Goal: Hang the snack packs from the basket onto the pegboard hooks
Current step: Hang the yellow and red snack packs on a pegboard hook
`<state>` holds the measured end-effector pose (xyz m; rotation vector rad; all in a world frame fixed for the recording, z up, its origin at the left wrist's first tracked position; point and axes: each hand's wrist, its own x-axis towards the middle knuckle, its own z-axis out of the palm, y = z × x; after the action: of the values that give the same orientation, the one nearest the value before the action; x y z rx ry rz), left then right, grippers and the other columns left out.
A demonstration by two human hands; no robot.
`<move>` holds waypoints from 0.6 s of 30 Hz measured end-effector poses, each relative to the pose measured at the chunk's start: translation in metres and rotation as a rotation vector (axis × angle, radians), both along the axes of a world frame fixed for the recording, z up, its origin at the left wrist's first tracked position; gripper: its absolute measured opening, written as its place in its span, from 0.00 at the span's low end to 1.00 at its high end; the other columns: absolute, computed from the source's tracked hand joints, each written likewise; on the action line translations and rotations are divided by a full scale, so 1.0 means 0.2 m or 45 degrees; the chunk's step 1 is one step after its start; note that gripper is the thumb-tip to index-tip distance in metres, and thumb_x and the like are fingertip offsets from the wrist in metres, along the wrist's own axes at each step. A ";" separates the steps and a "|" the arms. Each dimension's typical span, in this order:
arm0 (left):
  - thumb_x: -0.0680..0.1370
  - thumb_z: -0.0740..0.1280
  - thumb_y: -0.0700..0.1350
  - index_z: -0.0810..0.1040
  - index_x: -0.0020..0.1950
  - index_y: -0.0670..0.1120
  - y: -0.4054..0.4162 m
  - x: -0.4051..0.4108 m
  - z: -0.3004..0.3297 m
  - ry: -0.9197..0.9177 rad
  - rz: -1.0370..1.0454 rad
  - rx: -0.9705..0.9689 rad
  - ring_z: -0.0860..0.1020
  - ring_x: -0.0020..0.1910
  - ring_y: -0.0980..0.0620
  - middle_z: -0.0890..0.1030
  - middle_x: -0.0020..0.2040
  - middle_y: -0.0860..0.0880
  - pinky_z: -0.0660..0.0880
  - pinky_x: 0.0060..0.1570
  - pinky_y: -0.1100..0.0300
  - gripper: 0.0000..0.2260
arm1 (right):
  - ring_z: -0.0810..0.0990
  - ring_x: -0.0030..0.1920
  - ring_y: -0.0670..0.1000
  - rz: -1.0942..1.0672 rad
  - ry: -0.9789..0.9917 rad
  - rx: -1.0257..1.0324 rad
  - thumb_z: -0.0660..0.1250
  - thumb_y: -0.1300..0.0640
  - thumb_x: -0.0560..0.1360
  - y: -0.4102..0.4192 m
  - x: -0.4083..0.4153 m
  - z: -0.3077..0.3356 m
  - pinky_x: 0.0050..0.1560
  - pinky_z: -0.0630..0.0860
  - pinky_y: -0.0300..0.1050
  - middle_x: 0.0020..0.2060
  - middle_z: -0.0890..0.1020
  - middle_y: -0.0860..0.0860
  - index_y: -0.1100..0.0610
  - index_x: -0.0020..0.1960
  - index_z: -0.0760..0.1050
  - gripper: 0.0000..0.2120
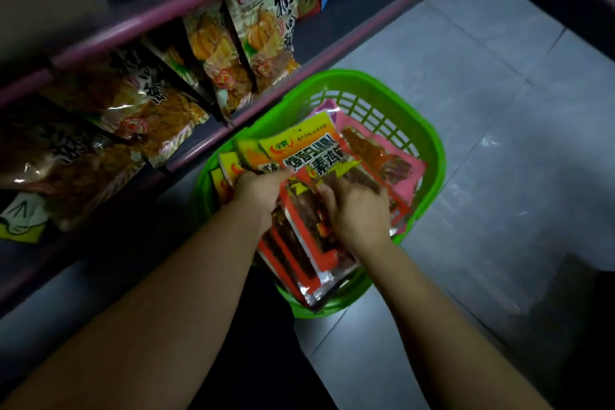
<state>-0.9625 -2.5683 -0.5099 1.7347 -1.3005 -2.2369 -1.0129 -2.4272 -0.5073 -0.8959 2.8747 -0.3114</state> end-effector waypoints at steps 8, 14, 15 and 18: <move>0.73 0.71 0.39 0.72 0.60 0.38 0.00 0.01 0.04 -0.234 -0.287 -0.274 0.76 0.48 0.43 0.77 0.54 0.41 0.73 0.49 0.54 0.17 | 0.60 0.73 0.59 -0.146 -0.674 -0.024 0.76 0.41 0.64 -0.01 -0.41 -0.07 0.71 0.61 0.57 0.72 0.64 0.56 0.52 0.73 0.63 0.43; 0.74 0.70 0.42 0.76 0.59 0.42 0.01 0.00 0.08 -0.029 -0.209 -0.088 0.77 0.56 0.39 0.79 0.58 0.42 0.73 0.60 0.43 0.15 | 0.58 0.75 0.57 -0.054 -0.928 0.061 0.78 0.40 0.59 -0.07 -0.50 -0.08 0.74 0.58 0.57 0.75 0.62 0.53 0.49 0.76 0.55 0.53; 0.73 0.72 0.45 0.76 0.61 0.43 0.02 0.00 0.08 0.000 -0.202 -0.076 0.77 0.59 0.39 0.79 0.60 0.42 0.72 0.61 0.41 0.18 | 0.61 0.74 0.55 -0.021 -1.005 -0.045 0.79 0.44 0.60 -0.09 -0.48 -0.08 0.73 0.61 0.55 0.74 0.64 0.52 0.51 0.76 0.55 0.52; 0.73 0.71 0.38 0.77 0.60 0.42 0.02 0.00 0.08 0.023 -0.104 -0.213 0.79 0.55 0.41 0.81 0.58 0.41 0.75 0.58 0.43 0.15 | 0.73 0.63 0.46 -0.016 -1.218 -0.477 0.79 0.56 0.64 -0.13 -0.36 -0.12 0.60 0.72 0.39 0.66 0.72 0.48 0.55 0.75 0.57 0.46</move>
<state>-0.9623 -2.5647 -0.4945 1.6291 -1.5322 -2.1081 -1.0851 -2.4524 -0.5307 -0.5364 1.9533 -0.9850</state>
